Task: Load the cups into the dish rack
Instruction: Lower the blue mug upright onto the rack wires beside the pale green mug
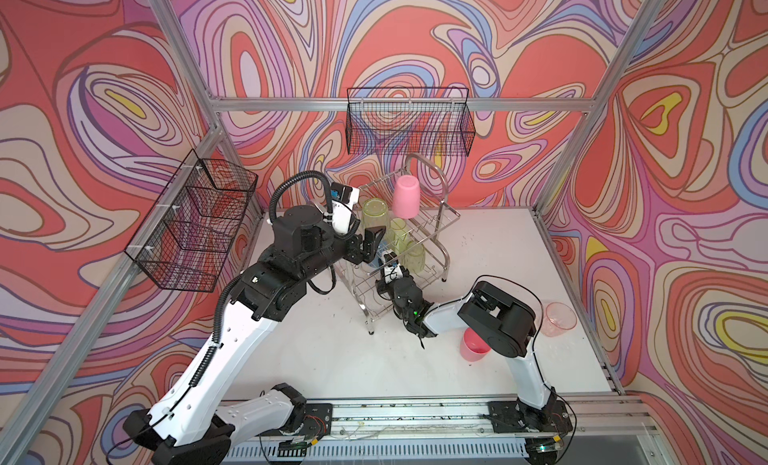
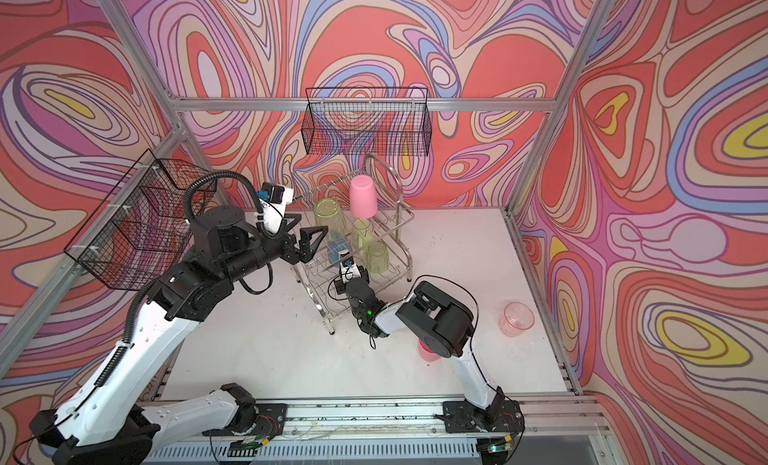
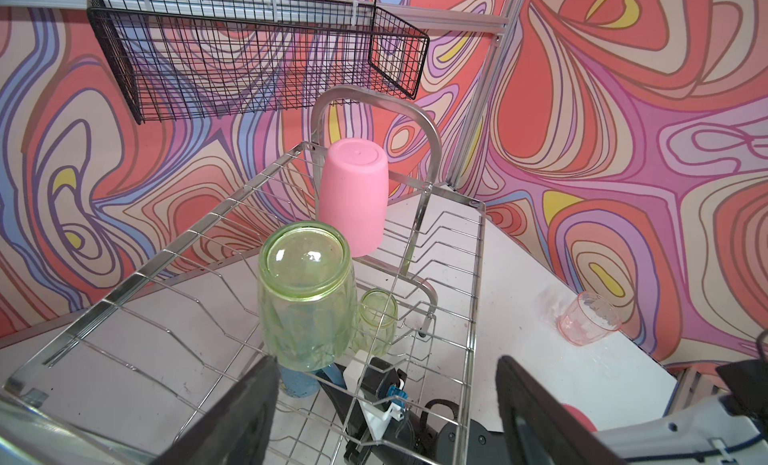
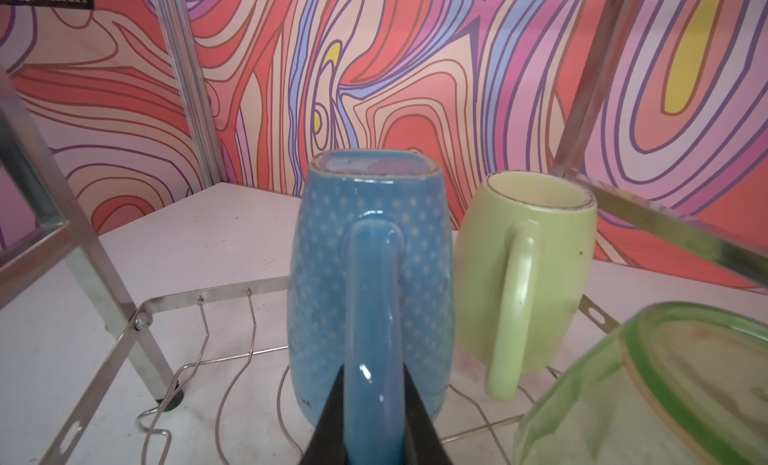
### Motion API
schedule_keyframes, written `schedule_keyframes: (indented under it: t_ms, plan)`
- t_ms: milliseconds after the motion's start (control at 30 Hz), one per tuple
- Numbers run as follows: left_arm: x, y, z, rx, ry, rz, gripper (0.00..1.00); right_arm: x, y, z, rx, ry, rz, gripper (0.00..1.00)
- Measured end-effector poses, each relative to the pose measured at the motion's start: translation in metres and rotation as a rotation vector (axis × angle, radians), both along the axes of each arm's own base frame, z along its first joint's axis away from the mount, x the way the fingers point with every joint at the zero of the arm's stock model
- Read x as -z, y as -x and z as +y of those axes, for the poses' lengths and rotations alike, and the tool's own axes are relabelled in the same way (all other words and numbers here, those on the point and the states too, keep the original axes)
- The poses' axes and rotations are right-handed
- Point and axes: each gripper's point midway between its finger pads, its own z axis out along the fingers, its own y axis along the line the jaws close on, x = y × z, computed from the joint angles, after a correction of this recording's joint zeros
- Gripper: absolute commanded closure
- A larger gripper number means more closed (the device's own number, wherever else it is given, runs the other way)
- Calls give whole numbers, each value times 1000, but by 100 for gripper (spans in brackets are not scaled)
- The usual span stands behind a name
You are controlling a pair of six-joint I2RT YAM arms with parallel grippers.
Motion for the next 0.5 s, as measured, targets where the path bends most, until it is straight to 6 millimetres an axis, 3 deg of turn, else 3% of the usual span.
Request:
schedule_keyframes:
  t_ms: [300,500]
  plan:
    - [-5,-2,6,5,45,-7,16,19,-9,10,1,35,18,97]
    - [-9,-5,11,0,76,-8,16,20,-13,13,7,32,13,91]
